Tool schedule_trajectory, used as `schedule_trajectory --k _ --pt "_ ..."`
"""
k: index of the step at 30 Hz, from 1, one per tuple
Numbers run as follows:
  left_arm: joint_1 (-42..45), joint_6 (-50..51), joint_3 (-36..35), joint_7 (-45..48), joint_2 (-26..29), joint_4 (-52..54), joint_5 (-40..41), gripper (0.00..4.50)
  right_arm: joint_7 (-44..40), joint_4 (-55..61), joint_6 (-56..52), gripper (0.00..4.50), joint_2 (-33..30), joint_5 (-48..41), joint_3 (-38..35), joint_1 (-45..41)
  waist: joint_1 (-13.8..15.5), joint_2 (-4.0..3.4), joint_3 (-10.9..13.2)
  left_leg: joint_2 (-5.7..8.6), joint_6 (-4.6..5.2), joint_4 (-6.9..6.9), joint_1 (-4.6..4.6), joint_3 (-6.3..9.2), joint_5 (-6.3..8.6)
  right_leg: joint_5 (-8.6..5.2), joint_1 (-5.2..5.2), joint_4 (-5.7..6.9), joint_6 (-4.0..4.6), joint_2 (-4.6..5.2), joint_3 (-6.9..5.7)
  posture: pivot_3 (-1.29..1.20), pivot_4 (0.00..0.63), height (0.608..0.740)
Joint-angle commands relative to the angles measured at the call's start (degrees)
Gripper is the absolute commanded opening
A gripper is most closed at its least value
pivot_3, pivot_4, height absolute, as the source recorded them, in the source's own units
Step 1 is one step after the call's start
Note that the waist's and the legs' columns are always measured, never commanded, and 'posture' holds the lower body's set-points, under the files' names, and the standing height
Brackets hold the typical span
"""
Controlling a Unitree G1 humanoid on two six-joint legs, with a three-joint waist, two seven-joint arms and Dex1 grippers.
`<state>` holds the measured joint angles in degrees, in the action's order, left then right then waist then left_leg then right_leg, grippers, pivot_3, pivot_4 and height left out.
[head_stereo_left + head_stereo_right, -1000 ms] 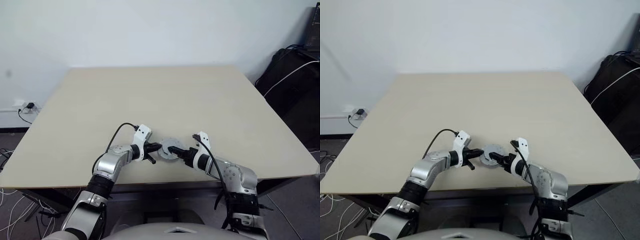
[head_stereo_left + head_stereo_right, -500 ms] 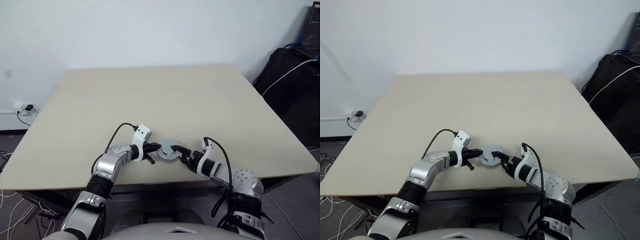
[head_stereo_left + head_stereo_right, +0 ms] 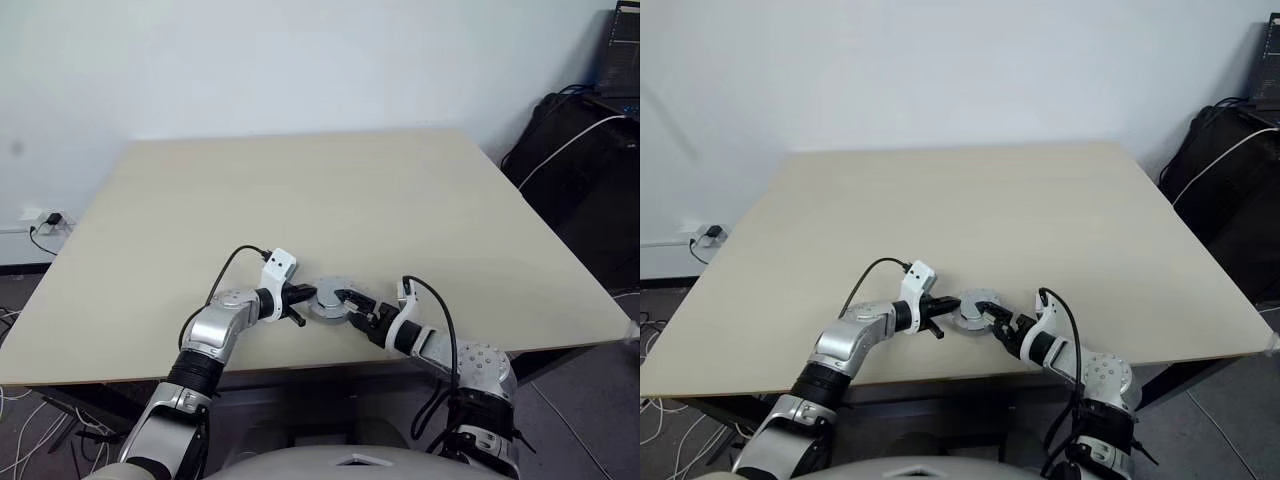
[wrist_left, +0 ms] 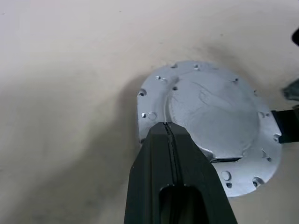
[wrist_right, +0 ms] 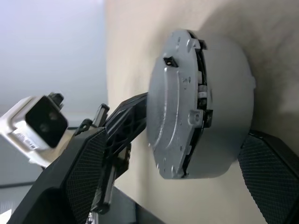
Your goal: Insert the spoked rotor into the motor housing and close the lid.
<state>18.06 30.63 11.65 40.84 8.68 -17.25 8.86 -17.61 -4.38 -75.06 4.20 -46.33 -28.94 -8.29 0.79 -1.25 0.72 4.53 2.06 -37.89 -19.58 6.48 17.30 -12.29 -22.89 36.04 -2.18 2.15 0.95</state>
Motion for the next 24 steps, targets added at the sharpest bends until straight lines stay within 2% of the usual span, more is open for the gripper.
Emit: schedule_trajectory --k 1,5,8,14,17,24 --pt "-0.6 1.0 3.3 1.4 -1.7 -0.9 0.0 0.00 -1.7 2.4 1.3 4.49 4.4 -3.9 3.6 -1.6 0.0 0.00 0.0 0.00 0.00 0.01 0.00 0.00 0.00 0.00 0.00 0.00 0.00 0.00 0.00 0.00 0.000 0.740" --pt "-0.5 0.9 3.3 1.4 -1.7 -1.0 -0.1 0.00 0.6 1.8 3.6 4.49 5.2 -2.5 3.4 -1.6 0.0 -0.01 0.0 0.00 0.00 0.00 0.01 0.00 0.00 -0.03 -0.02 0.00 -0.05 0.00 -0.01 0.00 0.000 0.740" --pt "-0.4 0.8 3.3 1.5 -1.8 -1.2 -0.2 0.00 1.3 1.0 4.7 3.92 4.8 -2.1 4.1 -1.3 0.0 -0.01 0.0 0.01 0.00 -0.01 0.01 0.00 0.00 -0.10 -0.02 0.00 -0.16 0.01 -0.01 0.00 0.000 0.740" --pt "-0.3 0.7 3.2 1.8 -1.9 -1.3 -0.5 0.00 1.2 1.4 4.2 1.97 3.6 -2.6 5.2 -0.5 0.0 -0.05 0.0 0.02 0.01 0.00 0.01 0.00 0.01 -0.05 -0.02 0.00 -0.08 0.01 0.00 0.00 0.000 0.740" --pt "-0.2 0.6 3.0 1.9 -2.0 -1.5 -0.6 0.00 1.2 1.3 3.7 1.25 2.8 -2.5 5.3 0.0 0.1 -0.06 0.0 0.02 0.01 0.00 0.03 0.00 0.00 -0.06 -0.06 -0.01 -0.10 0.02 0.00 0.00 0.000 0.740" --pt "-0.3 0.5 2.8 2.0 -2.0 -1.5 -0.6 0.00 1.5 2.3 2.1 1.25 0.5 -1.6 6.7 1.7 0.1 -0.12 -0.1 0.02 0.02 0.00 0.07 0.01 0.01 -0.14 -0.02 -0.01 -0.24 0.02 0.00 0.00 0.000 0.740"
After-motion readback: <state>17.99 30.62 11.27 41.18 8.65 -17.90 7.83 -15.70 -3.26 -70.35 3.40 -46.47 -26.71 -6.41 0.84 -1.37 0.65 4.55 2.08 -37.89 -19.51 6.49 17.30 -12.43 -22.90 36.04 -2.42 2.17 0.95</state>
